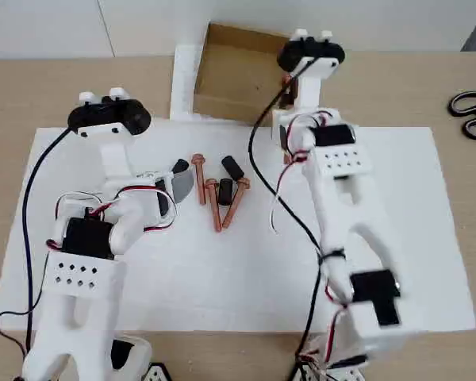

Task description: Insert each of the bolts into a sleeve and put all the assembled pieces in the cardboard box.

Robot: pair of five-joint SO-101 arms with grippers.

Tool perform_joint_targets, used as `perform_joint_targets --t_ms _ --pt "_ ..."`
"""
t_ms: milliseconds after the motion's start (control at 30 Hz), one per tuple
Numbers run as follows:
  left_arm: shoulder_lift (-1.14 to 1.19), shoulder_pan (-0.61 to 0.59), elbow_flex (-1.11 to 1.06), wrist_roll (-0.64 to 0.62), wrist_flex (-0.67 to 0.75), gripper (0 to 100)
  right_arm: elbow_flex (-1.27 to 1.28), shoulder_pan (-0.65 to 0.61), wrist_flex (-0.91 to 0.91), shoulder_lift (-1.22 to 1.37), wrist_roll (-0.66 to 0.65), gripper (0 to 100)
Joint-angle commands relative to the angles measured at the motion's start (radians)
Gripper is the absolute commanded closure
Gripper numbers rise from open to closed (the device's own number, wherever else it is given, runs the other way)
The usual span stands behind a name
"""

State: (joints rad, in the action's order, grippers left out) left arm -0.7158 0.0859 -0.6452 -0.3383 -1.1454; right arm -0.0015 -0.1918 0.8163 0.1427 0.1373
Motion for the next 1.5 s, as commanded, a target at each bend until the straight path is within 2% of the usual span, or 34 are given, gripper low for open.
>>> perform_joint_targets --t_ms 0,167,767,1033,1367,1467 --pt "-0.023 -0.009 0.005 0.000 -0.005 74 -0.245 0.015 0.062 0.113 -0.009 99.6" --pt "-0.021 -0.009 0.005 0.002 -0.005 74 -0.491 0.015 0.143 0.291 -0.009 99.6" --pt "-0.021 -0.009 -0.031 0.005 0.003 74 -1.206 -0.039 0.091 0.820 -0.009 99.6" --pt "-0.021 -0.011 -0.033 0.005 0.002 74 -1.350 -0.067 -0.041 0.997 -0.009 99.6" --pt "-0.021 -0.011 -0.033 0.005 0.002 74 -1.389 -0.073 -0.036 1.004 -0.009 99.6" --pt "-0.021 -0.011 -0.033 0.005 0.002 74 -1.389 -0.073 0.021 0.958 -0.008 99.6"
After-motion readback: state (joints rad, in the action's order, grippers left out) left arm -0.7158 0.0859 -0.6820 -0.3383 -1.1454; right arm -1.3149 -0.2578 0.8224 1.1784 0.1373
